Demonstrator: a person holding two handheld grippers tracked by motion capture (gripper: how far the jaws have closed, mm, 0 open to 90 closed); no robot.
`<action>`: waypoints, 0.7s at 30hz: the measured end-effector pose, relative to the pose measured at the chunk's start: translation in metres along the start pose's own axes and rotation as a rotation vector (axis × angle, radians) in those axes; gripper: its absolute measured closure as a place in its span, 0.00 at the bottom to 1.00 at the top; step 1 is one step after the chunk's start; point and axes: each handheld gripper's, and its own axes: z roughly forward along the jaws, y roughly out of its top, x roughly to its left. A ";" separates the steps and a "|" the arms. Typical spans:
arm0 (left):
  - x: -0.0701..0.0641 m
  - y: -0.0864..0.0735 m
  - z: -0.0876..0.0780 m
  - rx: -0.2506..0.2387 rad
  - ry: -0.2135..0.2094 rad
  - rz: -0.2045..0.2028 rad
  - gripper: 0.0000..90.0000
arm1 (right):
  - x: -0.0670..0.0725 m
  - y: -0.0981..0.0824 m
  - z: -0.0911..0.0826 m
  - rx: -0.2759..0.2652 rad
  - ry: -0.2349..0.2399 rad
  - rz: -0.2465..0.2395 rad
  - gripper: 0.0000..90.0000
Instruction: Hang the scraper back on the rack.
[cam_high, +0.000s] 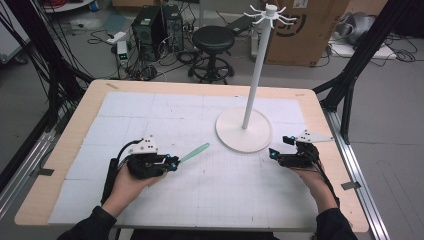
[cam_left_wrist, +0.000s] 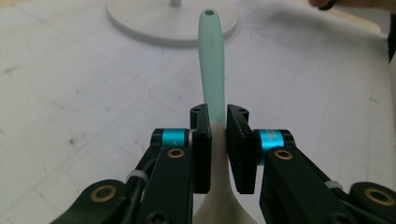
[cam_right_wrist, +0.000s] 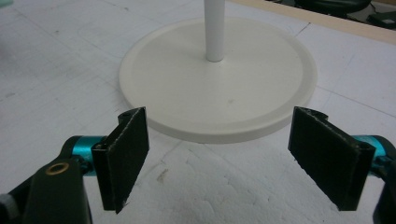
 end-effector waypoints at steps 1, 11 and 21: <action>0.000 0.005 -0.002 -0.009 -0.003 0.001 0.90 | 0.000 0.000 0.000 -0.001 0.000 0.003 0.22; 0.006 0.066 -0.017 -0.073 -0.015 0.033 0.90 | 0.000 0.000 0.001 0.004 0.004 -0.001 0.22; 0.011 0.141 -0.027 -0.138 -0.050 0.068 0.90 | -0.002 0.000 0.000 -0.003 0.010 0.007 0.22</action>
